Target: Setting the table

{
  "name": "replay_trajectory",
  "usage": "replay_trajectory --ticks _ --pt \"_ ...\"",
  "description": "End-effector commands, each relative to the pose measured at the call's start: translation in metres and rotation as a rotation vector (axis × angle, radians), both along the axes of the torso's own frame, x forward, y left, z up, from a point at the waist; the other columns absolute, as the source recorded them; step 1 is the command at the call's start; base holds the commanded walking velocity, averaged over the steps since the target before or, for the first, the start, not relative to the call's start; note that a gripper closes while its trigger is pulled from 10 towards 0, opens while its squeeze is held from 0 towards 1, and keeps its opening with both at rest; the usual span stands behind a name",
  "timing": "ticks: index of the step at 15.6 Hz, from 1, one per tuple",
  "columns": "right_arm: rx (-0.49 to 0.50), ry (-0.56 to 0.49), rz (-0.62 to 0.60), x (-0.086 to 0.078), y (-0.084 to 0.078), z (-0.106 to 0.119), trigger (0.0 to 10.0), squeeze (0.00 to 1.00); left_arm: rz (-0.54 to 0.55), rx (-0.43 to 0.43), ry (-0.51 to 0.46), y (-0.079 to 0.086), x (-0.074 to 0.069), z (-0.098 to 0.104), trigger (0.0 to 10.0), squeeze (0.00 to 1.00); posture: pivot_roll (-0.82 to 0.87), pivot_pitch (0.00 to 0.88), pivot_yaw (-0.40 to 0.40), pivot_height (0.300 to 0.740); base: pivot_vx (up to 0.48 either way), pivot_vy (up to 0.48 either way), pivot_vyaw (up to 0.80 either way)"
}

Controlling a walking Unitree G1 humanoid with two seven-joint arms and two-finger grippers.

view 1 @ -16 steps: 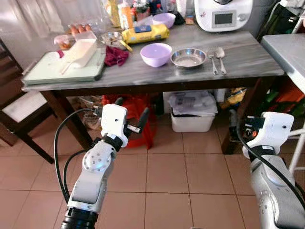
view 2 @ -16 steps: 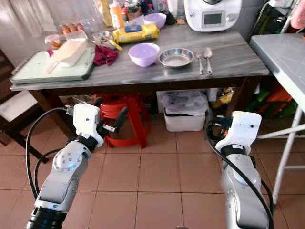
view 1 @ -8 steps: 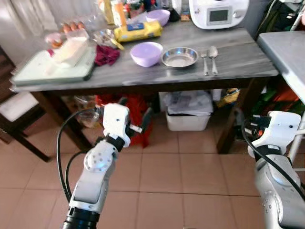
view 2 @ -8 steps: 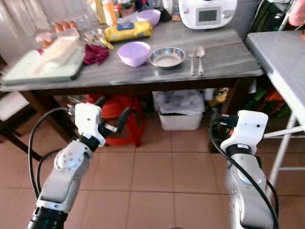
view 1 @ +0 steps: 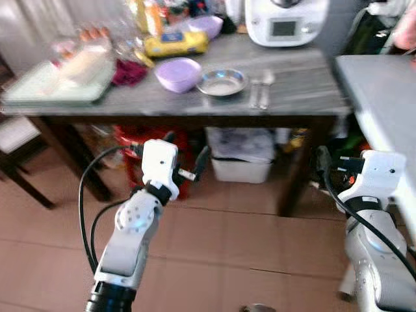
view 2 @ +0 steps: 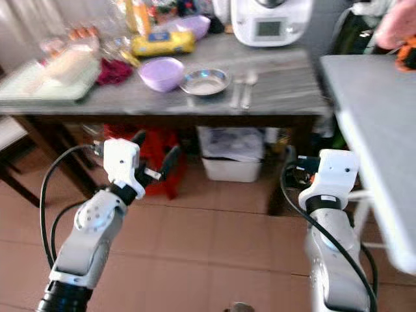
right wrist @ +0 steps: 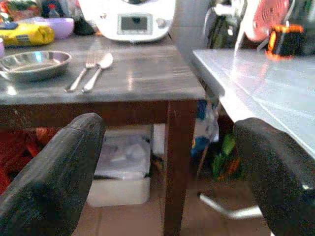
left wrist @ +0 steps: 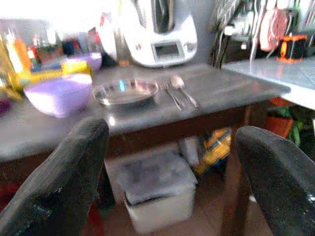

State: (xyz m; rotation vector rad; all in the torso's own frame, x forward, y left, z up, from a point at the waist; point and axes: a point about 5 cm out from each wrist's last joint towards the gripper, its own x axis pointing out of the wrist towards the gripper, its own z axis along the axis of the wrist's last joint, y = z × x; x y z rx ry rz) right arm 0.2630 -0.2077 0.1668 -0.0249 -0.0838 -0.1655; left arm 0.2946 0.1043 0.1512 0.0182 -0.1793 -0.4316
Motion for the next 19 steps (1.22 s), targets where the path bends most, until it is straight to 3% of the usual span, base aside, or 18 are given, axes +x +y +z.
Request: replay_trajectory --ticks 1,13,15,19 --pt "-0.006 0.006 0.009 -0.0006 0.0018 0.0017 10.0 0.00 0.011 0.010 -0.002 0.0052 0.0006 0.0012 10.0 0.00 -0.20 0.115 0.112 0.740 0.000 -0.480 0.00" --pt "0.025 -0.006 0.012 -0.0022 0.0003 0.0037 10.0 0.00 -0.008 0.015 0.002 0.0015 -0.0002 -0.0004 10.0 0.00 -0.20 0.116 0.110 0.740 0.000 -0.480 0.00" --pt "0.031 0.002 0.009 -0.0023 -0.0001 0.0025 10.0 0.00 -0.010 0.018 0.004 0.0014 -0.0005 -0.0008 10.0 0.00 -0.21 0.118 0.111 0.740 0.000 -0.480 -0.75" --pt "0.021 0.000 0.013 -0.0022 0.0005 0.0028 10.0 0.00 -0.010 0.022 0.003 0.0013 -0.0009 -0.0013 10.0 0.00 -0.21 0.118 0.111 0.740 0.000 -0.480 0.00"
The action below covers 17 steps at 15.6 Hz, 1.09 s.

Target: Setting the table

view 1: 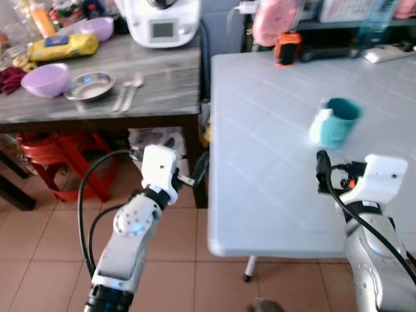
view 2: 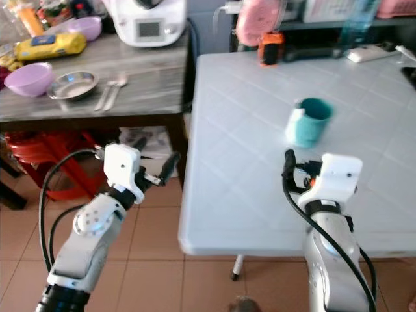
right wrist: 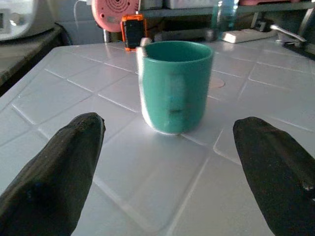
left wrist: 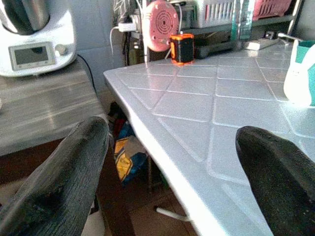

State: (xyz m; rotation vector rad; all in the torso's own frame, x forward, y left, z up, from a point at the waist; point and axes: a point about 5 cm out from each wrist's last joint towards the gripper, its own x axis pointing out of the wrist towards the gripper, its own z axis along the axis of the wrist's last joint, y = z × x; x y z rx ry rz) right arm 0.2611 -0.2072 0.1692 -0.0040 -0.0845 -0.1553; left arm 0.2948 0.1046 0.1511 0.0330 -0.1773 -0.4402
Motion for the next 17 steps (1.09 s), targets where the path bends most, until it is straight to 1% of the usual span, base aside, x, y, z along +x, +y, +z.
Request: replay_trajectory --ticks 1,3,10,12,13,14,16,17 --pt "0.000 0.003 0.002 0.000 0.000 0.000 10.0 0.00 0.007 0.016 -0.005 0.001 -0.001 -0.001 10.0 0.00 -0.21 0.118 0.111 0.740 0.000 -0.382 0.00" --pt "-0.002 0.003 0.000 0.000 0.000 0.000 10.0 0.00 0.003 -0.017 -0.002 0.000 -0.001 0.000 10.0 0.00 -0.20 0.120 0.111 0.740 0.000 0.000 0.00" --pt "0.002 0.003 -0.017 0.003 -0.002 0.001 10.0 0.00 0.011 -0.010 -0.005 0.000 0.000 0.000 10.0 0.00 -0.20 0.120 0.111 0.740 0.000 0.000 0.00" --pt "0.005 0.002 -0.018 0.005 0.000 0.001 10.0 0.00 -0.021 -0.020 0.014 -0.001 -0.001 -0.002 10.0 0.00 -0.20 0.120 0.111 0.740 0.000 0.000 0.00" --pt "0.004 -0.005 -0.011 0.010 0.004 0.003 10.0 0.00 -0.124 -0.053 0.051 -0.003 -0.008 -0.007 10.0 0.00 -0.19 0.125 0.115 0.740 0.000 0.000 0.00" --pt "-0.007 -0.013 -0.002 0.015 0.009 0.005 10.0 0.00 -0.236 -0.067 0.080 -0.006 -0.017 -0.011 10.0 0.00 -0.19 0.129 0.117 0.740 0.000 0.000 0.00" --pt "-0.021 -0.022 0.019 0.023 0.015 0.007 10.0 0.00 -0.305 -0.060 0.105 -0.007 -0.025 -0.015 10.0 0.00 -0.19 0.137 0.118 0.740 0.000 0.000 0.00" --pt "-0.009 -0.023 0.024 0.028 0.017 0.008 10.0 0.00 -0.330 -0.042 0.108 -0.005 -0.028 -0.017 10.0 0.00 -0.18 0.151 0.120 0.740 0.000 0.000 0.00"
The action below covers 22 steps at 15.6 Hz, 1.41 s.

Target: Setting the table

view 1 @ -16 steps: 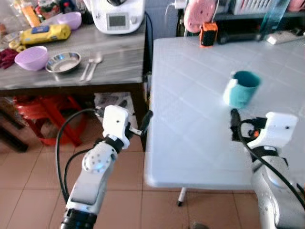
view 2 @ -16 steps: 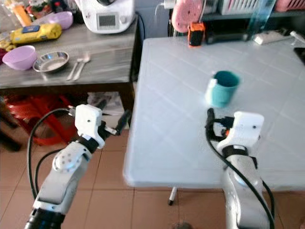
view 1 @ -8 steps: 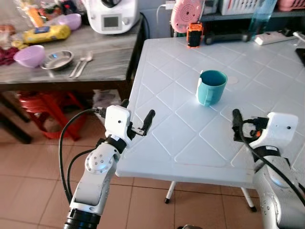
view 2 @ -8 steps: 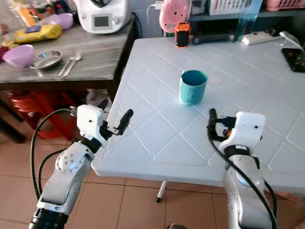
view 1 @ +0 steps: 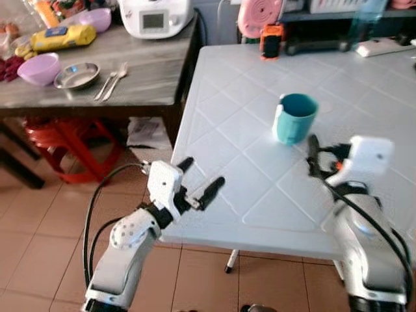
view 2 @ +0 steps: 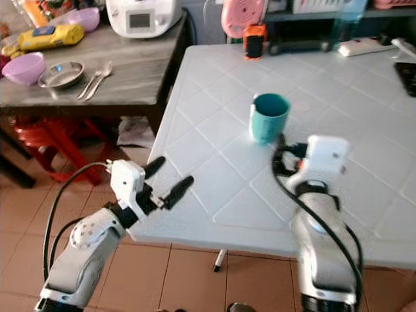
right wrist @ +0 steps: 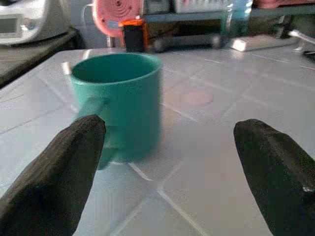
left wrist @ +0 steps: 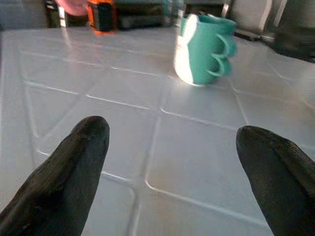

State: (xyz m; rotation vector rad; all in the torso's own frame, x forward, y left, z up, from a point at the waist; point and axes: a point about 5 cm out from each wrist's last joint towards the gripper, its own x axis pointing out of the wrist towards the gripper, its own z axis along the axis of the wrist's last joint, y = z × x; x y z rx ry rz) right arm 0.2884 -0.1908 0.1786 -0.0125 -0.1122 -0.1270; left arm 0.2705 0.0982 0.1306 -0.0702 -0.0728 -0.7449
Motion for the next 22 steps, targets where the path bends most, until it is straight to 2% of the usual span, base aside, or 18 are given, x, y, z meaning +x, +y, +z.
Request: replay_trajectory --ticks 1,3,5,8,13,16,22 --pt "0.005 -0.002 0.013 0.008 0.006 0.000 10.0 0.00 -0.025 0.017 -0.010 0.006 -0.004 0.000 10.0 0.00 -0.18 0.151 0.120 0.740 0.000 0.000 0.00" --pt "0.005 -0.006 0.033 0.017 0.017 0.001 10.0 0.00 -0.014 0.025 -0.009 0.008 -0.005 0.000 10.0 0.00 -0.17 0.162 0.123 0.740 0.000 0.000 0.00" --pt "0.010 -0.007 0.033 0.021 0.021 0.001 10.0 0.00 -0.021 0.020 -0.004 0.008 -0.005 0.000 10.0 0.00 -0.16 0.162 0.122 0.740 0.000 0.000 0.00" --pt "0.014 0.001 0.082 0.036 0.037 0.001 10.0 0.00 -0.075 -0.008 -0.001 0.004 -0.011 0.003 10.0 0.00 -0.15 0.169 0.117 0.740 0.000 0.000 0.00" --pt "0.031 0.014 0.085 0.057 0.038 0.002 10.0 0.00 -0.103 -0.015 -0.015 0.002 -0.011 0.005 10.0 0.00 -0.15 0.175 0.112 0.740 0.000 0.000 0.00" --pt "0.024 0.015 0.091 0.064 0.043 0.002 10.0 0.00 -0.102 -0.015 -0.017 0.001 -0.012 0.006 10.0 0.00 -0.15 0.177 0.109 0.740 0.000 0.000 0.00" --pt "0.024 0.008 0.087 0.065 0.044 0.002 10.0 0.00 -0.102 -0.015 -0.017 0.001 -0.012 0.006 10.0 0.00 -0.15 0.177 0.108 0.740 0.000 0.000 0.00"
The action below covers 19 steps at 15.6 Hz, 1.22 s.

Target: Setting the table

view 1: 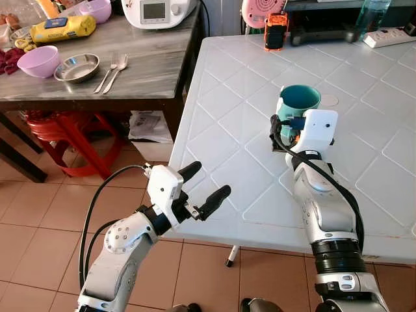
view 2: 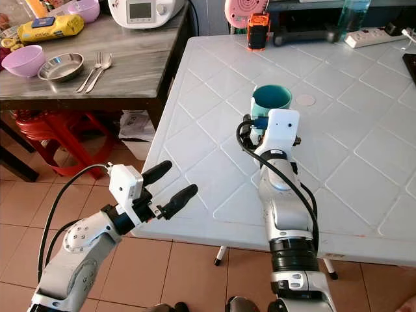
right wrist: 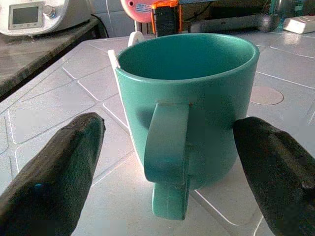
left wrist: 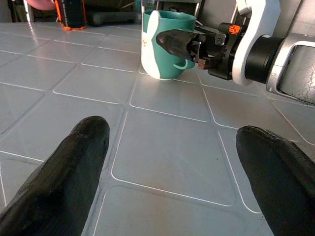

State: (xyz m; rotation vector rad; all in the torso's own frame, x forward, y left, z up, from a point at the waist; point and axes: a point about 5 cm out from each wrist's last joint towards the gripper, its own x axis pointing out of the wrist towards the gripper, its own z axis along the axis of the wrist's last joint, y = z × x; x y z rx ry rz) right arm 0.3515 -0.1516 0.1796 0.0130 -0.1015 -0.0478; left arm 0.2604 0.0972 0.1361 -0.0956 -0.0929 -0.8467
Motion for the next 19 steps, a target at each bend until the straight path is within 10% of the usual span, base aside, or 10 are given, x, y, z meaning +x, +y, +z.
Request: replay_trajectory --ticks 1,10,11,12,16,17,18,19 --pt "0.002 -0.002 0.006 0.002 0.004 0.001 10.0 0.00 0.001 0.012 -0.004 0.002 -0.002 0.000 10.0 0.00 -0.15 0.177 0.108 0.740 0.000 0.000 0.00" --pt "0.002 -0.002 0.006 0.002 0.004 0.001 10.0 0.00 0.001 0.012 -0.004 0.002 -0.002 0.000 10.0 0.00 -0.15 0.177 0.108 0.740 0.000 0.000 0.00" --pt "-0.002 -0.007 0.001 0.003 0.004 0.002 7.9 0.00 0.001 0.012 -0.004 0.001 -0.003 0.000 10.0 0.00 -0.15 0.178 0.107 0.740 0.000 0.000 0.00" --pt "-0.036 0.014 -0.020 0.000 0.000 -0.004 10.0 0.00 0.008 0.017 -0.003 0.001 -0.002 0.000 10.0 0.00 -0.16 0.174 0.113 0.740 0.000 0.000 0.00" --pt "-0.085 0.057 -0.057 -0.009 -0.008 -0.016 10.0 0.00 0.017 0.027 0.000 0.000 0.000 -0.001 10.0 0.00 -0.16 0.175 0.115 0.740 0.000 0.000 0.00" --pt "-0.083 0.054 -0.056 -0.009 -0.008 -0.016 7.1 0.00 0.017 0.028 0.000 0.000 0.000 -0.001 10.0 0.00 -0.16 0.175 0.115 0.740 0.000 0.000 0.00" --pt "-0.086 0.040 -0.060 -0.009 -0.009 -0.015 0.0 0.00 0.019 0.028 -0.001 0.000 0.000 -0.001 10.0 0.00 -0.16 0.175 0.116 0.740 0.000 0.000 0.00" --pt "-0.096 0.041 -0.058 -0.009 -0.009 -0.014 1.9 0.00 0.020 0.027 -0.001 0.000 0.000 -0.001 10.0 0.00 -0.16 0.175 0.116 0.740 0.000 0.000 0.00"
